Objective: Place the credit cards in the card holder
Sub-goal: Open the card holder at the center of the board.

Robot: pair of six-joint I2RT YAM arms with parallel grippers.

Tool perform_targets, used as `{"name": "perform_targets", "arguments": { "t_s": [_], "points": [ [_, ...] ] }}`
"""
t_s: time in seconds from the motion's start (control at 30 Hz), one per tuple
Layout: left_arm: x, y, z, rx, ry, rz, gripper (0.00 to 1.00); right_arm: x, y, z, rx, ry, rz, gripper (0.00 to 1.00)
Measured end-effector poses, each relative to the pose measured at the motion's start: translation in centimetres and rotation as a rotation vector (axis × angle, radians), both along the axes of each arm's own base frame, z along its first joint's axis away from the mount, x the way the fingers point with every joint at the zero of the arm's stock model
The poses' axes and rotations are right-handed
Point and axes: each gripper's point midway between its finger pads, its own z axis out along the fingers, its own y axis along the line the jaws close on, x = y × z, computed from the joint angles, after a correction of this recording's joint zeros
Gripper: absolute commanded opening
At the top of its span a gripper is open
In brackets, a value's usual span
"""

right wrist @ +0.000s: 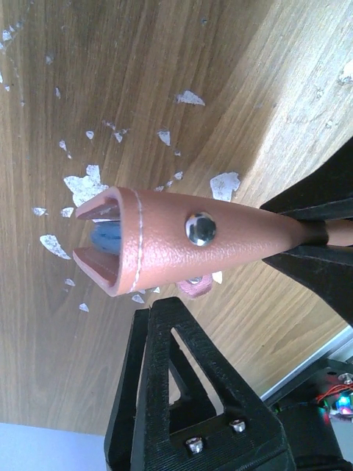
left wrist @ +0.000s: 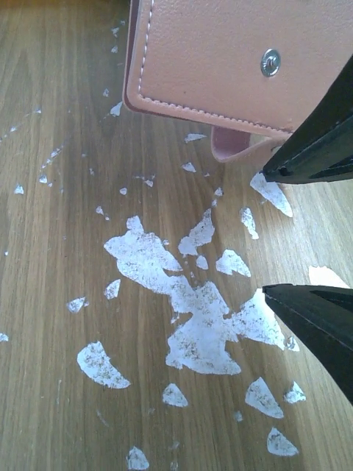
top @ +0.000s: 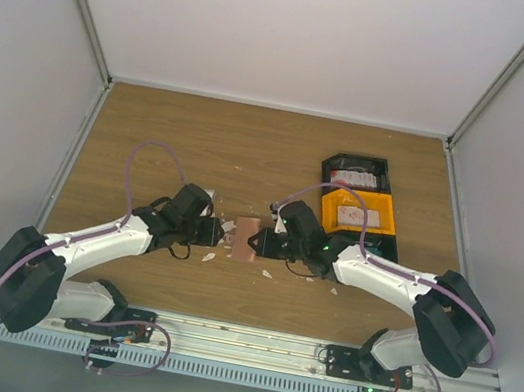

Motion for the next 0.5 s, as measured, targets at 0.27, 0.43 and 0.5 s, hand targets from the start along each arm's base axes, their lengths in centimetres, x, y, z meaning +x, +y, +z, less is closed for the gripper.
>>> {"name": "perform_targets", "arguments": {
  "t_s": [0.27, 0.43, 0.5],
  "points": [
    [-0.4, -1.2, 1.5, -0.086, -0.027, -0.046, 0.65, 0.0, -0.2, -0.1, -0.011, -0.002, -0.001, 0.0],
    [-0.4, -2.5, 2.8, -0.157, -0.054, -0.088, 0.59, -0.2, -0.1, -0.1, -0.007, -0.002, 0.01, 0.01],
    [-0.5, -2.5, 2.4, -0.16, -0.045, -0.092, 0.53, -0.3, 0.0, 0.0, -0.004, 0.0, 0.017, 0.0]
  ]
}}
